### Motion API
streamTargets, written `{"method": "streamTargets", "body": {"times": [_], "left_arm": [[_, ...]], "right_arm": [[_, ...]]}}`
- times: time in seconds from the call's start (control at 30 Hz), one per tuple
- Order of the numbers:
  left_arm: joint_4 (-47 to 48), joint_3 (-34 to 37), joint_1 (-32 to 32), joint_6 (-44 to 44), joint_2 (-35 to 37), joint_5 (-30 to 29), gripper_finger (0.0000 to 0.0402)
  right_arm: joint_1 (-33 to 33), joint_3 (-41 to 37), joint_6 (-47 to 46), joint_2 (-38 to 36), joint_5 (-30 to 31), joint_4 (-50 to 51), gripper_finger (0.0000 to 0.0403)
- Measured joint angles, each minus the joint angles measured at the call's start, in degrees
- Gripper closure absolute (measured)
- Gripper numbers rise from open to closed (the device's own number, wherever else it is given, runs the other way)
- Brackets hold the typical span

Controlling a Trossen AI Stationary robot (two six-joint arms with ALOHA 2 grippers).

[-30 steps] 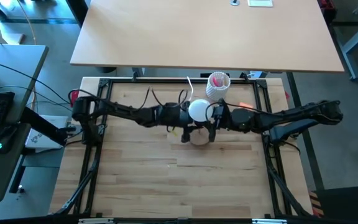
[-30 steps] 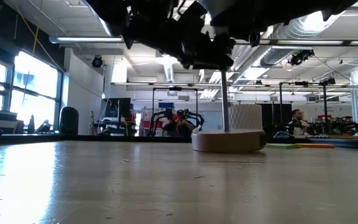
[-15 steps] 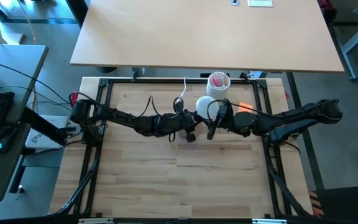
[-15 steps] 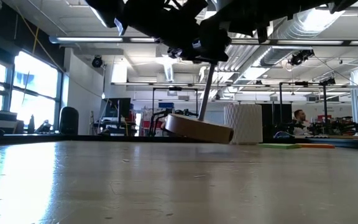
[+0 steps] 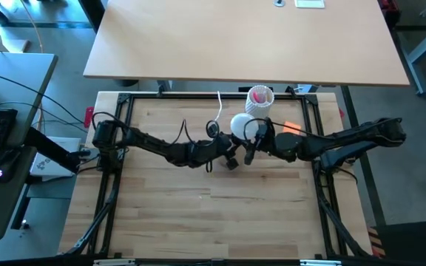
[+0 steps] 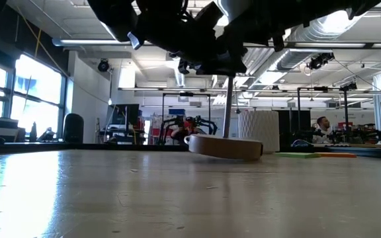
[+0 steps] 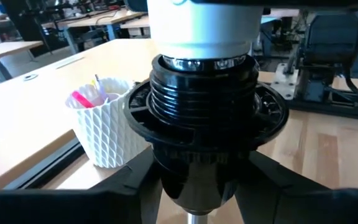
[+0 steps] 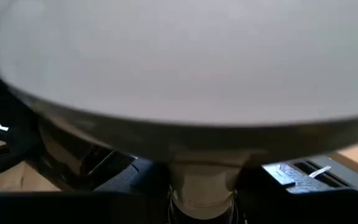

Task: Screw lightbulb
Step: Insert the white lightbulb into the brown lamp

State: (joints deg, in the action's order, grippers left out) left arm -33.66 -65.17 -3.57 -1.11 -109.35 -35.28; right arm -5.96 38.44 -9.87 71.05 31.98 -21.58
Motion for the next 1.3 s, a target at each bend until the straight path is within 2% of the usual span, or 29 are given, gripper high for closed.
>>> {"method": "streamTargets", "body": {"times": [0.13,0.23,0.37,0.5,0.77,0.87,1.0,1.1,1.17,1.3], "left_arm": [[-0.06,-0.02,0.09,-0.15,-0.21,0.55,0.024],[0.61,-0.07,0.27,-2.09,-0.2,3.4,0.0238],[3.08,-0.11,0.4,-4.84,0.17,5.15,0.023],[8.34,-0.17,1.39,-5.68,1.89,9.71,0.0208],[19.84,-0.39,4.91,-7.15,5.77,23.15,0.0166],[20.82,-0.39,6.28,-9.49,5.76,27.83,0.0163],[21.11,-0.33,9.04,-11.58,5.71,39.45,0.0163],[21.05,-0.24,11.03,-12.12,5.6,44.68,0.0163],[18.45,0.58,12.68,-12.03,5.53,49.78,0.0163],[4.33,5.8,15.17,-6.97,5.28,60.22,0.0166]], "right_arm": [[0.18,0.03,-0.1,0.61,-0.09,-0.14,0.0259],[0.7,0.04,0.0,0.56,-1.01,0.1,0.0259],[1.61,0.04,0.44,0.59,-4.01,0.18,0.0259],[2.96,0.07,0.25,0.59,-7.43,0.92,0.0259],[5.28,0.13,0.9,0.59,-12.3,0.91,0.0258],[5.82,0.13,1.27,0.59,-13.92,1.05,0.0258],[5.99,0.13,2.1,0.57,-15.61,1.44,0.0258],[5.99,0.13,3.38,0.57,-17.05,1.27,0.0258],[6.01,0.13,3.8,0.57,-17.47,1.2,0.0258],[5.99,0.15,3.94,0.57,-18.7,0.98,0.0258]]}}
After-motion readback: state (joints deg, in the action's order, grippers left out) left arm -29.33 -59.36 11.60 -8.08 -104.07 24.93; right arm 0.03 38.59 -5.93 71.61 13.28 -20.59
